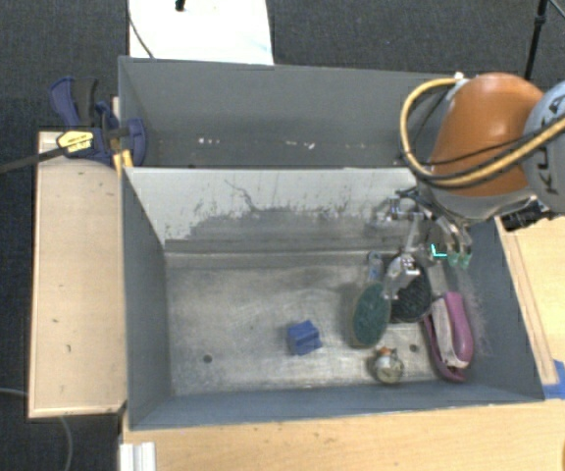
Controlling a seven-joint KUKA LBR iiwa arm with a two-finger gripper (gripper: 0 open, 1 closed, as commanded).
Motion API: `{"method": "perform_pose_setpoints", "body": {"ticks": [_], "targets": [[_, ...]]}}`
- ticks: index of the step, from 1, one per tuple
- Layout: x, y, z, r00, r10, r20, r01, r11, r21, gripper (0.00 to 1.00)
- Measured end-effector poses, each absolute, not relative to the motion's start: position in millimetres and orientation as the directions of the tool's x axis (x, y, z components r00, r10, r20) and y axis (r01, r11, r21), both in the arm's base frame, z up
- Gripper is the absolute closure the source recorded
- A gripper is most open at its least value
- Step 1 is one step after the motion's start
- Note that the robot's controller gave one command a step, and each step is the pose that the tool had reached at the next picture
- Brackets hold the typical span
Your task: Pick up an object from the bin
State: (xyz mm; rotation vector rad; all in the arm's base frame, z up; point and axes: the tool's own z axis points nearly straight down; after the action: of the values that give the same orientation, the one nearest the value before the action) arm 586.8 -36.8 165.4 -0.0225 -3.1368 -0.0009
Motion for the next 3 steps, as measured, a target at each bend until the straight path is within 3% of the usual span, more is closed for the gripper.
{"method": "perform_pose_setpoints", "body": {"ticks": [1,2,3], "targets": [[565.2,-56.9,77.5,-0.988,-0.156,-0.020,-0.156,0.988,-0.003,0.00],[582.8,-85.3,72.1,-0.917,-0.399,-0.011,-0.399,0.917,-0.001,0.00],[583.6,-85.3,73.7,-0.918,-0.397,-0.013,-0.397,0.918,-0.002,1.00]]}}
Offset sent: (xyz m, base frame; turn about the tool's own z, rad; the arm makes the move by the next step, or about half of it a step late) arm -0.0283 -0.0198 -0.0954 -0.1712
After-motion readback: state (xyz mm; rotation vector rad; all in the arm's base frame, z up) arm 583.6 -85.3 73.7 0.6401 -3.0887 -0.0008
